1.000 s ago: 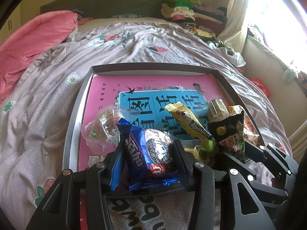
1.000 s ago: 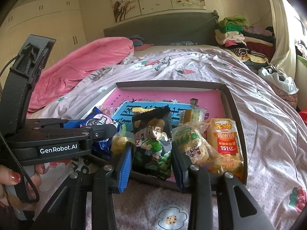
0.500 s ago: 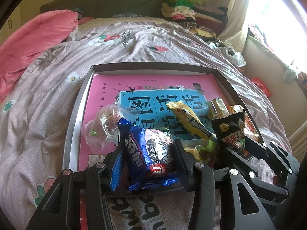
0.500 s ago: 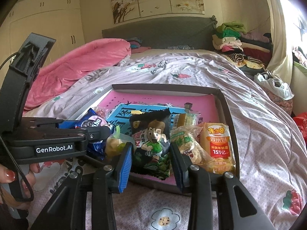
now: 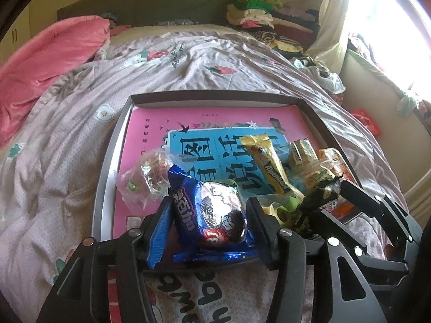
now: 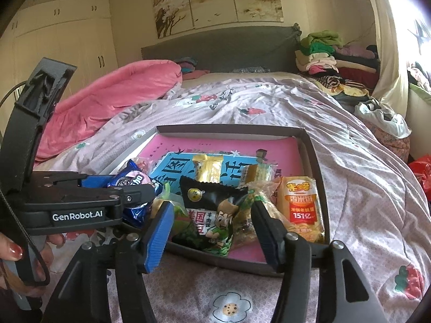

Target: Organize snacks

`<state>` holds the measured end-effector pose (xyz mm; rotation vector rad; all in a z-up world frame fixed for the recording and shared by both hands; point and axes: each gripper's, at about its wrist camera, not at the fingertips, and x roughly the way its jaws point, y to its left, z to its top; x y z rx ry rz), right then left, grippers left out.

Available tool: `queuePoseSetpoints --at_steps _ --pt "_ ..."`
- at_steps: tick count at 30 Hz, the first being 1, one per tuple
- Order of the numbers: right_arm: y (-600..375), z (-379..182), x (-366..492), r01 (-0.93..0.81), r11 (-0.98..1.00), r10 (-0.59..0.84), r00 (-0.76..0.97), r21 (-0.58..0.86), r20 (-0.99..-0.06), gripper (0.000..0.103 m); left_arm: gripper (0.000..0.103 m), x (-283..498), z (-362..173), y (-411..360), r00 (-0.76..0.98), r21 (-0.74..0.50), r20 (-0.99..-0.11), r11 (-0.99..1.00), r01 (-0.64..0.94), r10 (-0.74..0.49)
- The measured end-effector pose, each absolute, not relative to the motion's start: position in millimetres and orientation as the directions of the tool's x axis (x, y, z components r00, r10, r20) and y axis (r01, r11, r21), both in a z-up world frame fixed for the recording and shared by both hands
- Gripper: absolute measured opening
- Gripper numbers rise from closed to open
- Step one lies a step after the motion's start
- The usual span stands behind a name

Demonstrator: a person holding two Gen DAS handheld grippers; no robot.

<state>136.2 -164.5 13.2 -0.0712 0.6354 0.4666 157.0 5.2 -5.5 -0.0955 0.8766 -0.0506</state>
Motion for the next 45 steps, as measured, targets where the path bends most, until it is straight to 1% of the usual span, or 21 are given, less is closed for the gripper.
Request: queuePoseSetpoints --at_steps 3,6,8,10,14,16,18,24,29,32,35,45 --pt "-166.5 15.2 136.6 -0.432 0.898 0.392 0.71 0.078 -0.584 0.065 0.06 155.1 -0.3 3.8 0.645 -0.096 -0.76 0.995 0.007 -0.078" --pt "-169.5 20.1 135.1 -0.425 0.902 0.391 0.722 0.08 -0.571 0.069 0.065 152.8 6.8 3.0 0.655 -0.109 -0.75 0.994 0.016 -0.092" --pt "-171.5 23.7 133.3 -0.417 0.905 0.386 0.733 0.077 -0.56 0.073 0.071 150.7 12.3 2.3 0.665 -0.108 -0.74 0.994 0.024 -0.096" --pt "-174.1 26.2 132.1 -0.404 0.911 0.377 0.74 0.08 -0.557 0.078 0.074 147.7 18.6 0.4 0.673 -0.103 -0.733 0.994 0.034 -0.099" --pt "-177.5 31.9 129.9 -0.38 0.921 0.358 0.745 0.084 -0.563 0.081 0.077 140.3 31.5 -2.0 0.693 -0.1 -0.714 0.994 0.042 -0.101" --pt "-179.5 38.4 125.7 -0.371 0.924 0.355 0.752 0.087 -0.556 0.085 0.079 134.6 36.8 -2.4 0.702 -0.09 -0.706 0.995 0.035 -0.088" --pt "-181.0 44.4 121.3 -0.351 0.933 0.335 0.758 0.084 -0.559 0.088 0.079 125.0 41.1 -1.0 0.709 -0.079 -0.702 0.997 0.01 -0.062" --pt "-184.1 50.3 97.7 -0.32 0.943 0.308 0.729 0.094 -0.612 0.094 0.079 94.7 38.7 3.7 0.679 -0.092 -0.731 0.996 0.001 -0.068" --pt "-182.3 45.8 74.1 -0.324 0.942 0.298 0.699 0.084 -0.65 0.094 0.079 63.7 31.1 8.8 0.66 -0.1 -0.749 0.995 -0.025 -0.059" --pt "-182.3 44.4 62.4 -0.33 0.938 0.314 0.69 0.102 -0.652 0.095 0.079 52.1 26.8 13.9 0.643 -0.116 -0.763 0.993 -0.038 -0.064" --pt "-185.6 41.7 52.7 -0.33 0.935 0.331 0.682 0.13 -0.652 0.099 0.079 43.3 24.9 18.5 0.646 -0.124 -0.762 0.99 -0.061 -0.056" --pt "-186.9 33.2 45.3 -0.318 0.941 0.314 0.679 0.12 -0.664 0.099 0.079 27.5 14.6 15.3 0.638 -0.143 -0.767 0.988 -0.064 -0.07"
